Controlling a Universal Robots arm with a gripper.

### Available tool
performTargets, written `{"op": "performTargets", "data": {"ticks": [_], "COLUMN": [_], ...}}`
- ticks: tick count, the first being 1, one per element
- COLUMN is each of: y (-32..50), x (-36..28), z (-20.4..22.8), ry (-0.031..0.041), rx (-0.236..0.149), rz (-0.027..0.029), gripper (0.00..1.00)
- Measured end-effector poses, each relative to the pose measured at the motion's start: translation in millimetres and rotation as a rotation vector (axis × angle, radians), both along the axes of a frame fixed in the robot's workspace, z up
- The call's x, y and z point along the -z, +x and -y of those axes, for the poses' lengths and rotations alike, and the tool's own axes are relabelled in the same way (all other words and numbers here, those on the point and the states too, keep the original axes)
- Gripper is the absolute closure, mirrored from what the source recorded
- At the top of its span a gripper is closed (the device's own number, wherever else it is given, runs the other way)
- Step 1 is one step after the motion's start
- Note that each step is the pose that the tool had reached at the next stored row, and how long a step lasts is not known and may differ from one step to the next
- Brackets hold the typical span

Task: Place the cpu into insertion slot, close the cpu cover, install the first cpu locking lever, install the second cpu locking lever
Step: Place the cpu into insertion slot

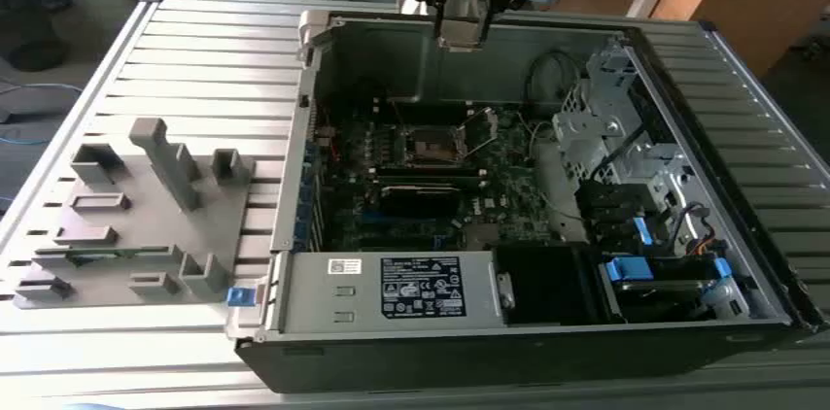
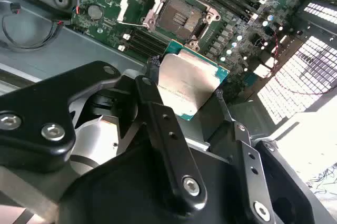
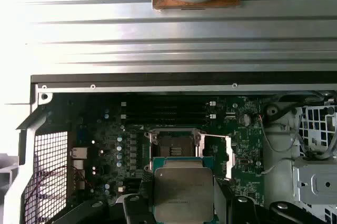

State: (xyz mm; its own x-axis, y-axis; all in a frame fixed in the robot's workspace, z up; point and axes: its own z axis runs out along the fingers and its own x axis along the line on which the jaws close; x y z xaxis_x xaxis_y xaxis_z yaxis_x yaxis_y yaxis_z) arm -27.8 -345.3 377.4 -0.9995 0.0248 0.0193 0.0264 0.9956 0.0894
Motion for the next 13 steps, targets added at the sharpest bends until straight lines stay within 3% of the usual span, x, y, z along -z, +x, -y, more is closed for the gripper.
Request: {"op": "performTargets", "data": {"ticks": [13], "y": [0.0], "x": [1.3], "z": [0.0], "ry": [0.0002], "rx": [0.0], "rz": [0.0001], "gripper": [0.46]}}
